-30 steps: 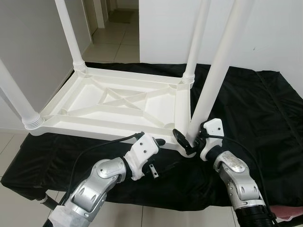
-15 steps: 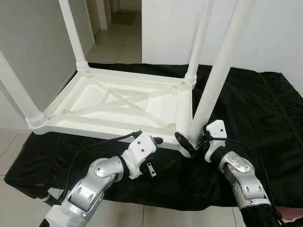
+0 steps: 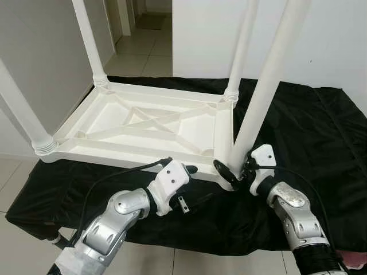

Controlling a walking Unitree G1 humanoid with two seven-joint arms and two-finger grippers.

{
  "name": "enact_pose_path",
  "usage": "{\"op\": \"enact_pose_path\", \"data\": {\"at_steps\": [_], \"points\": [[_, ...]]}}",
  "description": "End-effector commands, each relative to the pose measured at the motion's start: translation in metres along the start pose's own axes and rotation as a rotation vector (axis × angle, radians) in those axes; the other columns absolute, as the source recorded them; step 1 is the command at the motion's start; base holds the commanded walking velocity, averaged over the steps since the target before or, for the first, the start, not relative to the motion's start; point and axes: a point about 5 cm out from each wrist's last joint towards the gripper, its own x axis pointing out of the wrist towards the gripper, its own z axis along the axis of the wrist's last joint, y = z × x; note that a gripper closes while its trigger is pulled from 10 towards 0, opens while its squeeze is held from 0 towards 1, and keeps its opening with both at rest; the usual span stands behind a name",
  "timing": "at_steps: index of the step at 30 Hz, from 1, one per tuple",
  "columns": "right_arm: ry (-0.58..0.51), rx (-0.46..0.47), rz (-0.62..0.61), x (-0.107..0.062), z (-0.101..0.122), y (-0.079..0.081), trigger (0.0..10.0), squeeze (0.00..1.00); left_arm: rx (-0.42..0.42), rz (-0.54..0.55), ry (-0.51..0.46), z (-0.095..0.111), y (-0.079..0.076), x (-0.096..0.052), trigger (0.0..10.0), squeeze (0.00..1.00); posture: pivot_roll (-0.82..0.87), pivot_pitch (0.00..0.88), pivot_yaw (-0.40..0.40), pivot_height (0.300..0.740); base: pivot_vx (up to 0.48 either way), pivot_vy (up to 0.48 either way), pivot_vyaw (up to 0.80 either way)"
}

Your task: Building children table

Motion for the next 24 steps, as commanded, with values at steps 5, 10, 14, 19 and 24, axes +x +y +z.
{"op": "enact_pose_path", "data": {"at_steps": [5, 10, 14, 19, 24], "points": [[-0.012, -0.017, 0.010, 0.002, 0.003, 0.000, 10.0, 0.00, -0.005, -0.038, -0.007, 0.002, 0.001, 0.002, 10.0, 0.00, -0.06, 0.021, 0.036, 0.740, 0.000, 0.000, 0.00], [-0.023, -0.011, 0.004, 0.004, 0.004, 0.000, 10.0, 0.00, -0.005, -0.044, -0.015, 0.004, 0.002, 0.004, 10.0, 0.00, -0.06, 0.018, 0.043, 0.740, 0.000, 0.000, 0.00], [-0.020, -0.025, 0.021, 0.007, 0.004, 0.000, 10.0, 0.00, -0.003, -0.064, -0.007, 0.004, 0.001, 0.003, 10.0, 0.00, -0.06, 0.028, 0.048, 0.740, 0.000, 0.000, 0.00], [-0.020, -0.042, 0.016, 0.009, 0.005, -0.008, 10.0, 0.00, -0.008, -0.057, 0.010, 0.001, 0.005, -0.001, 10.0, 0.00, -0.06, 0.024, 0.046, 0.740, 0.000, 0.000, 0.00], [-0.026, -0.037, 0.037, 0.012, 0.005, -0.006, 1.2, 0.00, -0.015, -0.074, 0.013, 0.000, 0.001, -0.001, 10.0, 0.00, -0.05, 0.021, 0.046, 0.740, 0.000, 0.000, 0.00]]}}
